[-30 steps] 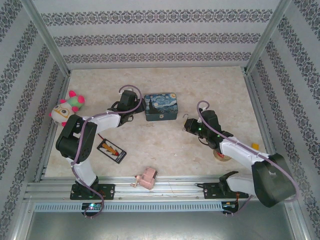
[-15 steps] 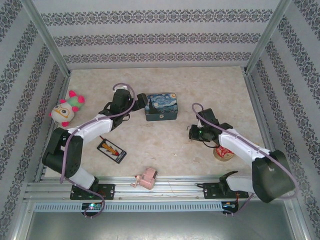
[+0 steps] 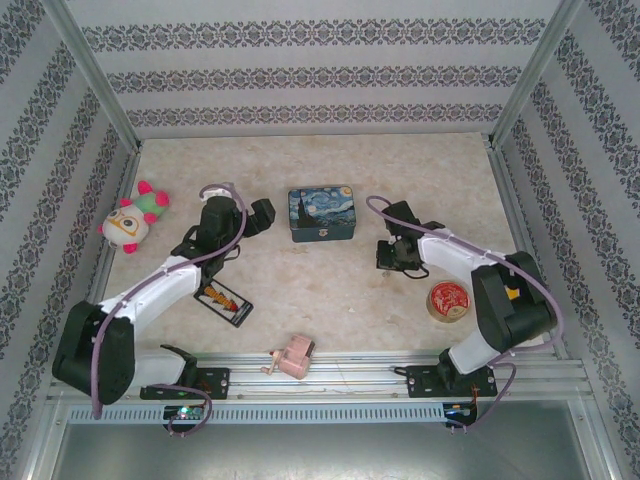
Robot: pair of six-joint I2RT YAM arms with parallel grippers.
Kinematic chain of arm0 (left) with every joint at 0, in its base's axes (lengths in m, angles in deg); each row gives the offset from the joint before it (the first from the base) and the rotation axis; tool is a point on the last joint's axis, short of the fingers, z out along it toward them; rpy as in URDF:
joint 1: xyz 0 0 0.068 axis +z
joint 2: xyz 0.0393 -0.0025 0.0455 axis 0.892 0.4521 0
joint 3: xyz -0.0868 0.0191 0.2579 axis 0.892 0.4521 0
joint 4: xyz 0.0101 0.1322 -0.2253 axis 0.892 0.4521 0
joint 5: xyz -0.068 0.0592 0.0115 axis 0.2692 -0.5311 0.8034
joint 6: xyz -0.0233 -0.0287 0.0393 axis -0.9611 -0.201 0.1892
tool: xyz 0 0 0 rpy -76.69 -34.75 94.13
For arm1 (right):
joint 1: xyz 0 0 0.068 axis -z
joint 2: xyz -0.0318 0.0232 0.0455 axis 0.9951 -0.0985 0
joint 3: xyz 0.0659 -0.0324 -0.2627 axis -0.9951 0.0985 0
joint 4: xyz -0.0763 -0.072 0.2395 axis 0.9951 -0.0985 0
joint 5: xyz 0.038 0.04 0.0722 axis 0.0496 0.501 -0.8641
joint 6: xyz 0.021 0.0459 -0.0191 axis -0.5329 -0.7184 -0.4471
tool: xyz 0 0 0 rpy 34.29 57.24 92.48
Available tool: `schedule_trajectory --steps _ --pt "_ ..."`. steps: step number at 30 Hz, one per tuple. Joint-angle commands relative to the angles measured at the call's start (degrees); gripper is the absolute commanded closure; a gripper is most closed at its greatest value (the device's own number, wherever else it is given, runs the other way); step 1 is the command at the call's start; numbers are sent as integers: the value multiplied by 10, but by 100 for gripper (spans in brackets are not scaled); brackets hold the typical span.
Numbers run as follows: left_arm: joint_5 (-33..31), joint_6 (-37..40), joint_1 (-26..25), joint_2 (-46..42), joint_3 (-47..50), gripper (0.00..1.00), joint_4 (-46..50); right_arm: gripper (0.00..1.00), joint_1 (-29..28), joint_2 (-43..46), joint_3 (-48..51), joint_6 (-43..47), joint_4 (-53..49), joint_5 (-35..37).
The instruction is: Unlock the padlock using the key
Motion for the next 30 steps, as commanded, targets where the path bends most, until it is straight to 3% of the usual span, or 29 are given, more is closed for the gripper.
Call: schedule_trajectory --steps 1,16,30 --pt "-23 1 13 -30 16 1 23 100 6 -22 -29 19 -17 31" --pt "-36 2 39 -86 47 1 41 100 4 -126 -120 57 -99 161" --pt "-31 2 44 -74 43 1 42 76 -41 -142 -146 34 -120 179"
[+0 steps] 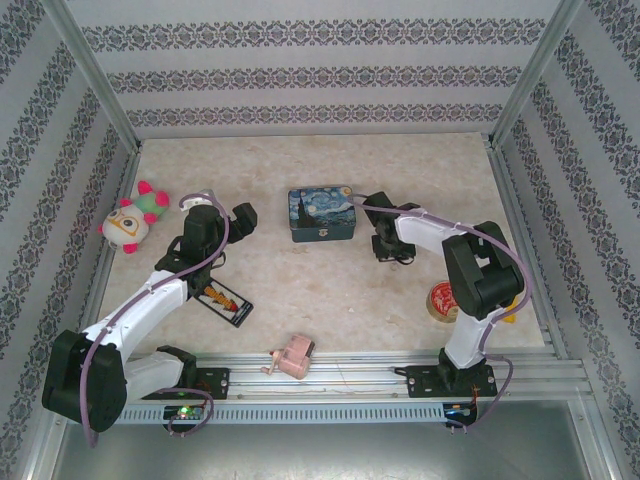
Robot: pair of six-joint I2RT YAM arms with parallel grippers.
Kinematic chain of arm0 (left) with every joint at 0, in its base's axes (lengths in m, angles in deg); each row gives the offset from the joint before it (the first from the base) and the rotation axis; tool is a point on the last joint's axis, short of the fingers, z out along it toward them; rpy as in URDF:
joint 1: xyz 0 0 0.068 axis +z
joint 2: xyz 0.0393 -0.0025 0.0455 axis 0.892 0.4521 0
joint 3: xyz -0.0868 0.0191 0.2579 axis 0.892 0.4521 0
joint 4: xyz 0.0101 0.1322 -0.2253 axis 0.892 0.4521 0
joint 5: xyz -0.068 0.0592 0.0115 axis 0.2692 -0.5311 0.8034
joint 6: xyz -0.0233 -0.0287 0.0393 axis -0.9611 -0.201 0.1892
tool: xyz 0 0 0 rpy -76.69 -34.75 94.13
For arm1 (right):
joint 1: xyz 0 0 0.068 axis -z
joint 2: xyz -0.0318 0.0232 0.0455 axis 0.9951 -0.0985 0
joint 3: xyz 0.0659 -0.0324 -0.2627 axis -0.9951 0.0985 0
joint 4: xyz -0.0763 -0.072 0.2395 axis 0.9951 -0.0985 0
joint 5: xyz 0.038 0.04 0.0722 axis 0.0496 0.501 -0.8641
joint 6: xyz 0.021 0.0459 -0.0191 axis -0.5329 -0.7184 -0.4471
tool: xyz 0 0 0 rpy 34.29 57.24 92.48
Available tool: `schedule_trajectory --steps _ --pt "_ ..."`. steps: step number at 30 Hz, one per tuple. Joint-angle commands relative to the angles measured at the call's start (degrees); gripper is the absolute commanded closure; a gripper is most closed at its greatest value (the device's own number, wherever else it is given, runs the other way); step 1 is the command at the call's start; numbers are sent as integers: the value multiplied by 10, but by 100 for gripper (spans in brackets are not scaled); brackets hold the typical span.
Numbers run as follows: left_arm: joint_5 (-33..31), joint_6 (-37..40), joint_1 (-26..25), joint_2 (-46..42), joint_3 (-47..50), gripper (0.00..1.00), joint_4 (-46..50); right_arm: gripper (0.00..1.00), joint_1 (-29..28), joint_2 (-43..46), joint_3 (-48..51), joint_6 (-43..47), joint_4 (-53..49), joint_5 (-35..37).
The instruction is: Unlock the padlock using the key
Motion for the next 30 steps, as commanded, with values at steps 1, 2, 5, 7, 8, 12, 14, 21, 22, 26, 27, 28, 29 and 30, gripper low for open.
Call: schedule_trajectory --steps 1,2,5,7,8,12,14,21,22,26,27,28,29,30 --pt "-3 1 9 2 1 1 12 76 -12 -7 -19 -8 -24 20" --pt "-3 0 9 2 0 1 12 76 -15 -7 -22 -8 -28 23" --pt "-2 -2 10 3 0 1 11 75 -25 -4 -30 -10 -40 35" --pt "-1 -3 10 4 1 1 10 74 -32 0 -32 -12 -44 39" --pt "0 -4 11 3 2 1 9 72 -35 4 -32 -13 -45 41" --pt "2 -7 11 5 2 1 6 71 -44 12 -31 -18 -44 36" --pt "3 -8 11 4 2 1 7 72 -49 13 -31 -21 -41 30" --pt "8 -12 12 3 4 1 5 72 -80 12 -35 -38 -39 33" --pt "8 -12 12 2 5 1 4 73 -83 10 -35 -40 -39 36" --pt "11 -14 12 3 7 1 3 93 -98 5 -38 -48 -46 63" --pt "11 -14 13 3 7 1 2 93 -101 1 -40 -48 -53 74" --pt "11 -15 12 4 7 1 1 93 -104 -4 -44 -50 -63 90" --pt "12 -15 12 4 8 1 0 93 -107 -9 -50 -51 -72 105" --pt "12 -16 12 5 9 1 -1 93 -110 -16 -55 -53 -84 123"
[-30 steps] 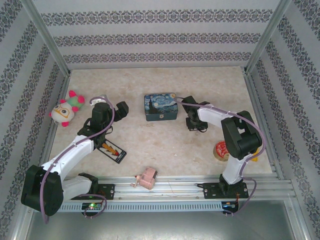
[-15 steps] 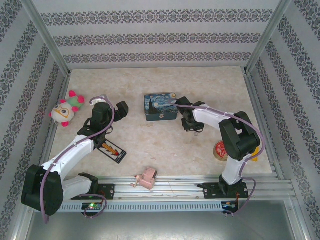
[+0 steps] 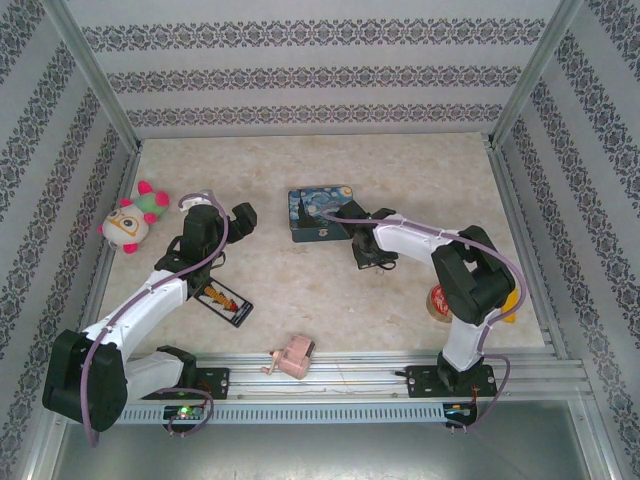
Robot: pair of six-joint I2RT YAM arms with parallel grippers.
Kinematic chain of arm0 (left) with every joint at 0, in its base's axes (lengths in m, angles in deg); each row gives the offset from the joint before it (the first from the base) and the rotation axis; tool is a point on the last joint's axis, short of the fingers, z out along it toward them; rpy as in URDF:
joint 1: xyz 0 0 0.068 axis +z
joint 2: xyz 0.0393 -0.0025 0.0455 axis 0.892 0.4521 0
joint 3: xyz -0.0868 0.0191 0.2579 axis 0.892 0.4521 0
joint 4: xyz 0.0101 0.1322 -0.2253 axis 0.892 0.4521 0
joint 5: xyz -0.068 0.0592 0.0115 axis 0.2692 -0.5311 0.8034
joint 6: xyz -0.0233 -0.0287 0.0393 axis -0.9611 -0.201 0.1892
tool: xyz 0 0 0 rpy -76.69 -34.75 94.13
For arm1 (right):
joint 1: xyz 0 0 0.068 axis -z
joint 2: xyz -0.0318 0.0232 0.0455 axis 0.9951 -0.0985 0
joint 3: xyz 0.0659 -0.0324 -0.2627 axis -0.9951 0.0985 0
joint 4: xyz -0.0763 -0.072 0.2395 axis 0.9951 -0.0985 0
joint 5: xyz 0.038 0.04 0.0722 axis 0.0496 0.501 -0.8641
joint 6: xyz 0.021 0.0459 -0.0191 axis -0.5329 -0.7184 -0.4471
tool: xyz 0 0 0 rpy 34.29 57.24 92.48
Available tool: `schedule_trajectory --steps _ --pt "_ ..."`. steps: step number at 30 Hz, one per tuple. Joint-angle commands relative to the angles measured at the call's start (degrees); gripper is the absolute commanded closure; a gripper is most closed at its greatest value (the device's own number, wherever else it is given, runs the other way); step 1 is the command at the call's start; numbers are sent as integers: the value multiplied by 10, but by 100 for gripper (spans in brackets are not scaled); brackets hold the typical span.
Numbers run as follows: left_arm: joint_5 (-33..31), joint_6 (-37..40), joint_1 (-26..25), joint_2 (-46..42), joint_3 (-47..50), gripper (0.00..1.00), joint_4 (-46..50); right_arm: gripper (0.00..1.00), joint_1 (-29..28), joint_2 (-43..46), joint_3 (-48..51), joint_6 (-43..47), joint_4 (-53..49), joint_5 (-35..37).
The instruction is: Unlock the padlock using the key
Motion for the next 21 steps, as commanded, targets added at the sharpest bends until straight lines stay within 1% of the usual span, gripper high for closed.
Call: schedule_trajectory --steps 1,3,5,11,14,16,21 --pt "7 -9 9 4 9 1 -2 94 -7 -23 -29 -16 -51 77" --pt "9 -11 9 7 10 1 -5 94 -9 -38 -33 -20 -64 102" --pt "11 -12 8 9 10 1 -7 94 -9 -51 -33 -22 -66 110" --pt "13 -14 8 16 9 1 -9 94 -13 -74 -20 -27 -38 80" --pt "15 -14 9 17 8 1 -8 82 -21 -73 -19 -29 -34 73" --pt "14 -13 9 15 7 1 -4 72 -29 -58 -20 -29 -34 69" --pt "9 -12 9 10 6 1 0 65 -48 12 -18 -25 -35 49"
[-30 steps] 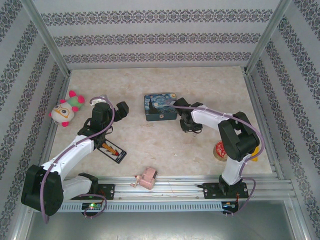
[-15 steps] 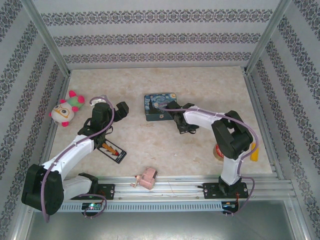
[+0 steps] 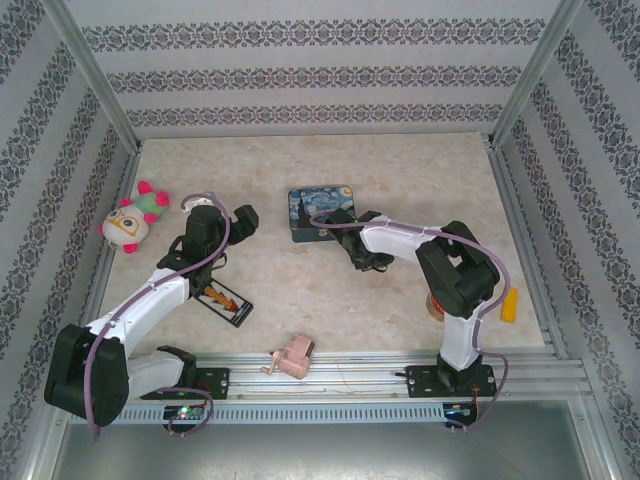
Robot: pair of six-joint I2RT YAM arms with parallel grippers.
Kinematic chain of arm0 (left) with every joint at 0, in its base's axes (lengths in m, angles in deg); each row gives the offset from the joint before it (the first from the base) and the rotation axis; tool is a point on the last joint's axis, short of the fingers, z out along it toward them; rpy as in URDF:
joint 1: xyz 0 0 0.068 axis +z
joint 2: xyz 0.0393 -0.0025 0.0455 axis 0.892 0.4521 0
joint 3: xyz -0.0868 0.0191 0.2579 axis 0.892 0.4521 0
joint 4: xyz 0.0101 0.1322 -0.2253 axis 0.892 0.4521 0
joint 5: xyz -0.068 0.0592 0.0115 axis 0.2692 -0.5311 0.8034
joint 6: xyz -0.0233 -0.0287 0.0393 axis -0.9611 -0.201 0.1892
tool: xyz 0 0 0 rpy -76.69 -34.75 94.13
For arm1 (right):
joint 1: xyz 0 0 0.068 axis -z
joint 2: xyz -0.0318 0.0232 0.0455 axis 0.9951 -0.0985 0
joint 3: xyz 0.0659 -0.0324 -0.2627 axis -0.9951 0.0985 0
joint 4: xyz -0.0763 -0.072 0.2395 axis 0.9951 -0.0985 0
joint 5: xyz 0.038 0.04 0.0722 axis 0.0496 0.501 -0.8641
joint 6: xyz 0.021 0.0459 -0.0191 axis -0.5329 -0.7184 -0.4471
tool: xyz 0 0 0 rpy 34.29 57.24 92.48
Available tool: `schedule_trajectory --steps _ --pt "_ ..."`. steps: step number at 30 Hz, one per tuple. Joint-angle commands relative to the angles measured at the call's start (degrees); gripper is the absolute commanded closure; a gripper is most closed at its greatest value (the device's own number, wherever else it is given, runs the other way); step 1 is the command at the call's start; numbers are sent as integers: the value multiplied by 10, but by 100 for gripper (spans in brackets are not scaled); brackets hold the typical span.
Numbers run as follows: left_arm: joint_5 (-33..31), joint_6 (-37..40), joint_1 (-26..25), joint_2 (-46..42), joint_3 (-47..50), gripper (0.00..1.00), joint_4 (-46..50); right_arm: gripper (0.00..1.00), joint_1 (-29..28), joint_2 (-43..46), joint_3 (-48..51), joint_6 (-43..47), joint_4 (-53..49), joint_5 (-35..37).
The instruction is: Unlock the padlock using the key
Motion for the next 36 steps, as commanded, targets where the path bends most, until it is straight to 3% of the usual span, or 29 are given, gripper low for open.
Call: schedule_trajectory --steps 1,8,12,17,18,21,28,36 --pt "-1 -5 9 -6 4 1 0 61 -13 67 6 -3 -3 -20" --pt "-3 0 10 -13 2 1 6 49 -14 162 27 -6 -14 -27" --pt "-16 19 13 -34 -2 1 30 36 -4 235 53 -6 -16 -10" --pt "-53 50 24 -80 14 1 58 19 58 350 126 20 44 -23" --pt "-61 58 29 -89 21 1 62 7 79 376 146 27 66 -35" --pt "-76 82 45 -114 44 1 67 2 144 445 205 54 141 -81" --pt "-107 175 80 -159 115 1 -4 2 249 523 305 114 302 -109" --pt "-127 292 101 -156 164 1 -98 2 273 488 378 187 465 -114"
